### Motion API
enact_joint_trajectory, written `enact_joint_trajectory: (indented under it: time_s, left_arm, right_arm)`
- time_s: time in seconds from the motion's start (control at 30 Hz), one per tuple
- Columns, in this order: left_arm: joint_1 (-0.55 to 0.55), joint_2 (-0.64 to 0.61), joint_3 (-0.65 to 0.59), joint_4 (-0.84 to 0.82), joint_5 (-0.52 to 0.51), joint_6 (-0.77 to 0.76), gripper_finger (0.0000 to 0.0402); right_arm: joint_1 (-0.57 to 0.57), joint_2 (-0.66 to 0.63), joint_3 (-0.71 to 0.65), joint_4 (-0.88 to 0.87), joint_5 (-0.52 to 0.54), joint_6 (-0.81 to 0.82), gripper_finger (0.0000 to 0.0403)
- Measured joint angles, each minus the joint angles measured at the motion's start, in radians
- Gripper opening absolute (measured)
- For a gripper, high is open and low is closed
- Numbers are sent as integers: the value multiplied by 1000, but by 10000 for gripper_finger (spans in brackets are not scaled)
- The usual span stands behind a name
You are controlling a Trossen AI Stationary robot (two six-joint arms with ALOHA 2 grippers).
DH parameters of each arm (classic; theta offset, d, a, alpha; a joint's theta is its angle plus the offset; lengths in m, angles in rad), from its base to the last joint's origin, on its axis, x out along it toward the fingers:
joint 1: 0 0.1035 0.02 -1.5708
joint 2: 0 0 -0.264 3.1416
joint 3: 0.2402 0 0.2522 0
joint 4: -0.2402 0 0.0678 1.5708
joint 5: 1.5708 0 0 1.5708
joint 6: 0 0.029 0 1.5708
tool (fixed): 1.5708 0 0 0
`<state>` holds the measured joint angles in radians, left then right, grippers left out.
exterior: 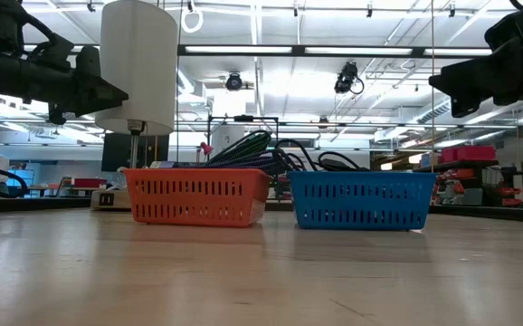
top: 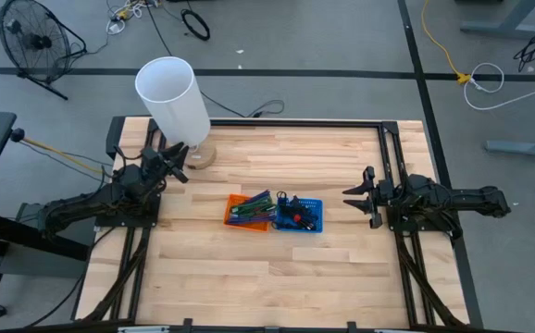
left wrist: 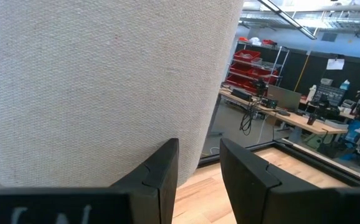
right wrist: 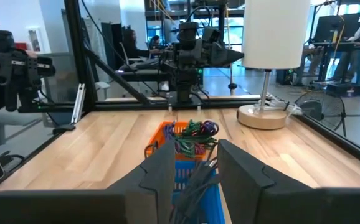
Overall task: Pick & Place USB Port
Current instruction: Return to Home Position
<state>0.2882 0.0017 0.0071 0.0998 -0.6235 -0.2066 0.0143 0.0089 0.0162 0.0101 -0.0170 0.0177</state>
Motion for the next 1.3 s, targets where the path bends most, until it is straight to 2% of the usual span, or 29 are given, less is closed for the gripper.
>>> enact_joint_trajectory:
  time_s: [0.3, 0.57, 0.63, 0.73, 0.8, 0.9, 1.03, 1.3]
  left_arm:
    - [-55, 0, 0, -3, -5, 0, 124]
    - [-220, 0, 0, -6, 1, -43, 124]
    - [-261, 0, 1, -18, 103, -1, 124]
    - [-302, 2, 1, -52, 440, 123, 124]
    - [-314, 1, 0, -71, 547, 132, 124]
    - [-327, 2, 1, -81, 597, 105, 124]
    - [-336, 2, 1, -84, 598, 154, 124]
    - [-360, 3, 1, -80, 618, 94, 124]
  right_arm:
    - [0, 0, 0, 0, 0, 0, 123]
    - [0, 0, 0, 0, 0, -1, 123]
    - [0, 0, 0, 0, 0, -1, 123]
    - [0, 0, 0, 0, 1, -1, 123]
    - [0, 0, 0, 0, 1, -1, 123]
    - [0, 0, 0, 0, 1, -1, 123]
    - [0, 0, 0, 0, 1, -1, 123]
    - [0, 0, 0, 0, 1, -1, 123]
